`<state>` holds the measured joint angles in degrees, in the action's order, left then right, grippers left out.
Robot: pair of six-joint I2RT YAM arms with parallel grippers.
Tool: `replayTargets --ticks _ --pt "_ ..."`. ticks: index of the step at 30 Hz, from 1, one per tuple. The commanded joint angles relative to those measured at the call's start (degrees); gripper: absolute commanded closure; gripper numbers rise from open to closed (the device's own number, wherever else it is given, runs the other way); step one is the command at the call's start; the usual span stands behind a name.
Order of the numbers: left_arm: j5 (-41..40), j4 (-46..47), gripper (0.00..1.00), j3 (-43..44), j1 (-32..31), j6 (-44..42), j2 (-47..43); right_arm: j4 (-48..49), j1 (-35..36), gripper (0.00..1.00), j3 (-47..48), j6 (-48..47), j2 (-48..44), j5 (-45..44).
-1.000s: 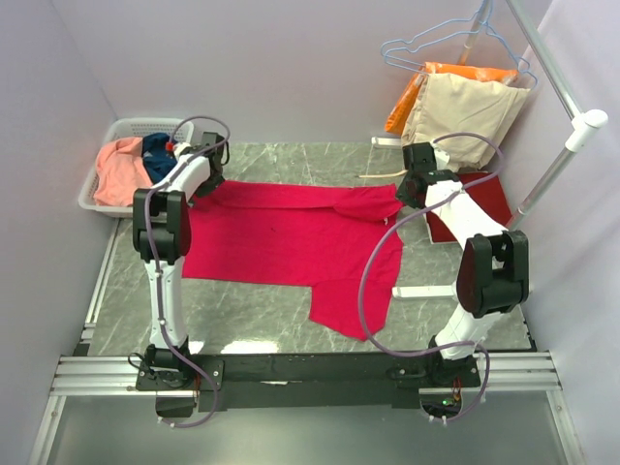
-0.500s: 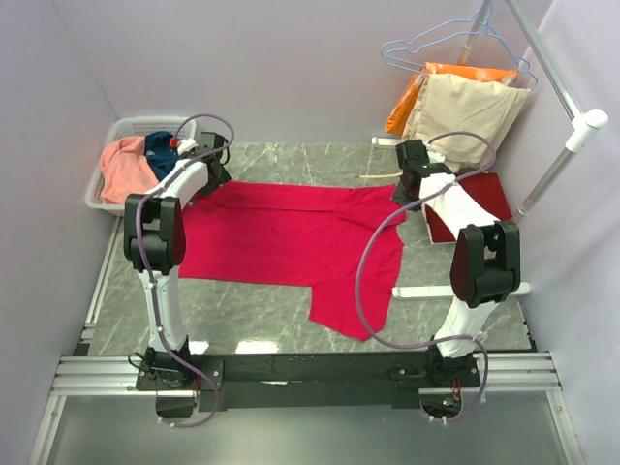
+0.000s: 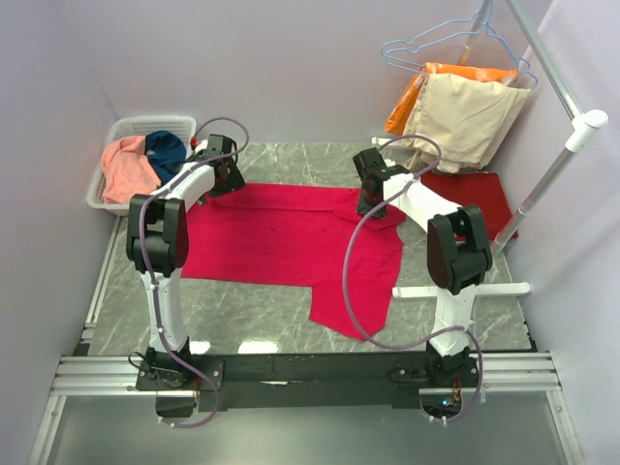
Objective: Fold and stack the t-shirts
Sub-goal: Fold the tshirt
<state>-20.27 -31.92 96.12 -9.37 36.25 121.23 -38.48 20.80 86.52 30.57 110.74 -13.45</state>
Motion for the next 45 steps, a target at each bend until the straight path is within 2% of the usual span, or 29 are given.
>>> replayTargets --ticks 1,6,17,31,41,45 --pt "3.1 2.6 0.00 -0.4 -0.1 -2.7 -2.9 -1.8 -0.1 0.60 4.8 -1.5 3.2 0.2" --pt "1.9 1.3 0.01 0.0 -0.6 -2.9 -2.4 -5.1 0.6 0.62 8.1 -1.0 6.4 1.5" --pt "0.7 -1.5 0.00 -0.8 -1.2 -2.9 -3.0 -7.0 1.9 0.63 3.9 1.2 7.3 10.8" --pt "-0.3 -1.5 0.01 -4.0 -1.9 -5.3 -6.7 -22.5 -0.7 0.71 4.5 0.4 11.9 3.2" --pt "-0.1 -1.2 0.01 -5.6 -2.0 -5.3 -9.5 -24.2 -5.9 0.71 1.2 -1.9 9.7 -1.5" --pt "-0.6 -1.7 0.01 -4.9 -2.0 -3.6 -8.1 -23.3 -7.0 0.72 2.6 -1.7 9.4 -1.8"
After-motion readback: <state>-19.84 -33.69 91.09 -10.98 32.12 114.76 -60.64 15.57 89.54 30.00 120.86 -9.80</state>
